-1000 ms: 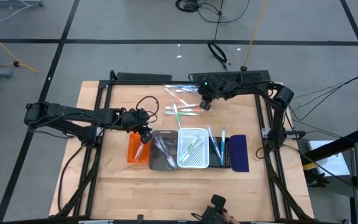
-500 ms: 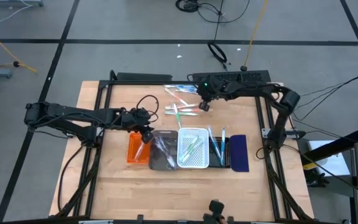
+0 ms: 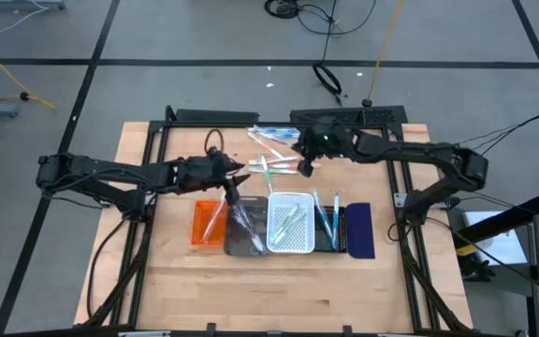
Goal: Pick & Place Toothbrushes
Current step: Put the purple toothbrush into the left black bin
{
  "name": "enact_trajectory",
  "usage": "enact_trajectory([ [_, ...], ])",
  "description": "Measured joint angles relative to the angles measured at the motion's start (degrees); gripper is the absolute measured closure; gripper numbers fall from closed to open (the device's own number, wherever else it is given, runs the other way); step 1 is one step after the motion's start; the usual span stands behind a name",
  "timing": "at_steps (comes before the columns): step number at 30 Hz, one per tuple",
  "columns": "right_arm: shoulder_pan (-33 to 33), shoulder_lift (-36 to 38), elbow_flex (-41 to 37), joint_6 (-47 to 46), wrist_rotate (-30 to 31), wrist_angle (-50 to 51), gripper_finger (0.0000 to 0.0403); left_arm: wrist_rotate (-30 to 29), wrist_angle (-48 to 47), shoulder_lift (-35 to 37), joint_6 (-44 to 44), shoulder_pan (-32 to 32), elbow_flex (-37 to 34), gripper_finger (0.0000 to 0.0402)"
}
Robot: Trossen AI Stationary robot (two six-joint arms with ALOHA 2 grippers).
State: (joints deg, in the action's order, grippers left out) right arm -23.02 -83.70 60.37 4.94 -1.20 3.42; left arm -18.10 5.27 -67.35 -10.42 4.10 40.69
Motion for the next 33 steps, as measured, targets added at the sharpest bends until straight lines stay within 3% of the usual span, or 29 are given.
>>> enact_trajectory([
  [11,9.51,5.59,-6.09,-4.72,-2.07,-17.76,0.0399,0.18,16.27,-0.02,5.93,-0.07,0.02,0.0231],
  [15,12.24,4.94,-6.16,-4.71,-1.76,-21.41,0.0399,4.36,20.01,-0.02,8.15,-0.09,0.01,0.0231],
  [18,13.06,4.56,-6.18,-4.74,-1.87,-22.74,0.0399,8.13,22.55,-0.02,8.90,-0.27,0.01,0.0231],
  [33,16.39,3.89,-6.15,-4.80,-1.61,-25.27,0.0399,9.95,29.91,-0.04,10.75,-1.25,0.01,0.0231],
])
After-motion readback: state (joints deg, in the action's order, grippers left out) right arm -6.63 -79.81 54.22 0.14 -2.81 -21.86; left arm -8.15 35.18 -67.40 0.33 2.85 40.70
